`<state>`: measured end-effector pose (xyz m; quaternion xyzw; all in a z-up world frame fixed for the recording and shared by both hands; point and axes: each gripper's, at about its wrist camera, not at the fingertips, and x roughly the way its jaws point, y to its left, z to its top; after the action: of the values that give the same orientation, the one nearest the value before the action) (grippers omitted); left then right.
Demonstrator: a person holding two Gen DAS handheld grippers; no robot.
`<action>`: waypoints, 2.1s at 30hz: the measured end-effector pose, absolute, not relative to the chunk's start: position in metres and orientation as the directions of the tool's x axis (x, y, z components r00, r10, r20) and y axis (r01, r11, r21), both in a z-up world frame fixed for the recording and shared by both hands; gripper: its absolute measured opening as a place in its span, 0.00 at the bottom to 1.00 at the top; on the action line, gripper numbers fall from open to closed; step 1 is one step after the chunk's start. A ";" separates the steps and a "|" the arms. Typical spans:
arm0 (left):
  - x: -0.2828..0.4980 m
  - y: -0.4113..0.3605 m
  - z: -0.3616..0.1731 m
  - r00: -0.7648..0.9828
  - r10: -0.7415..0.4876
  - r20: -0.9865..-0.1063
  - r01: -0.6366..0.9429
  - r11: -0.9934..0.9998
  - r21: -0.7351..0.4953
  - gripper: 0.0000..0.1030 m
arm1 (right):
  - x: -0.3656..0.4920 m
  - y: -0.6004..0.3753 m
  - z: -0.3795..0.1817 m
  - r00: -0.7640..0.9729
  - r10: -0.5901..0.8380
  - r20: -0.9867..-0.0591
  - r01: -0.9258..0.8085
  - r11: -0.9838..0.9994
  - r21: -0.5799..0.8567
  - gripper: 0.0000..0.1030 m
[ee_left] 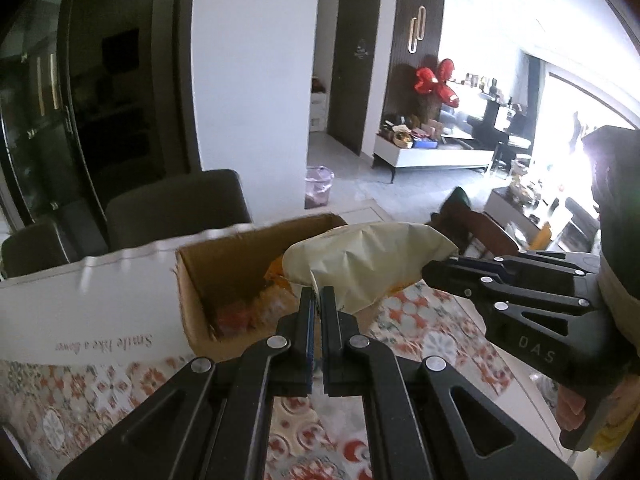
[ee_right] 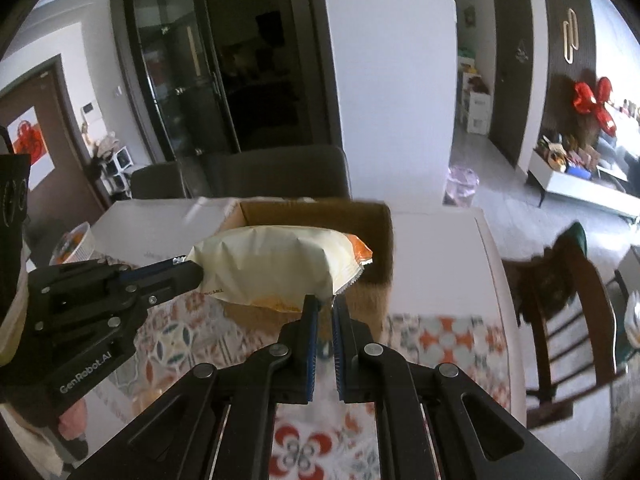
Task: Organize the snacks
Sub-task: 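Carry the cream-and-orange bag over the box and open both grippers, then move both tools back toward the waffle pack on the runner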
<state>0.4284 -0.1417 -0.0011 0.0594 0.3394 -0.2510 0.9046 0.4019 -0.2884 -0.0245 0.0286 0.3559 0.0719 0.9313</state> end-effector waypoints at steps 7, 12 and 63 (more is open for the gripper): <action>0.473 -0.139 -0.007 0.655 -0.377 -0.654 0.454 0.889 -0.058 0.05 | 0.450 -0.284 -0.027 0.732 0.175 -0.659 -0.139 0.985 0.106 0.08; 0.496 -0.137 -0.022 0.655 -0.334 -0.678 0.421 0.906 -0.039 0.07 | 0.476 -0.276 -0.034 0.720 0.186 -0.669 -0.159 0.982 0.102 0.09; 0.253 0.092 -0.143 0.477 -0.007 -0.879 0.041 0.999 0.015 0.68 | 0.310 -0.081 -0.161 0.426 0.245 -0.871 -0.359 0.929 0.086 0.59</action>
<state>0.2531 0.0920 -0.1427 0.0169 0.5113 -0.0140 0.8591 0.3098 -0.0813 -0.1612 -0.0563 0.5050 0.1791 0.8424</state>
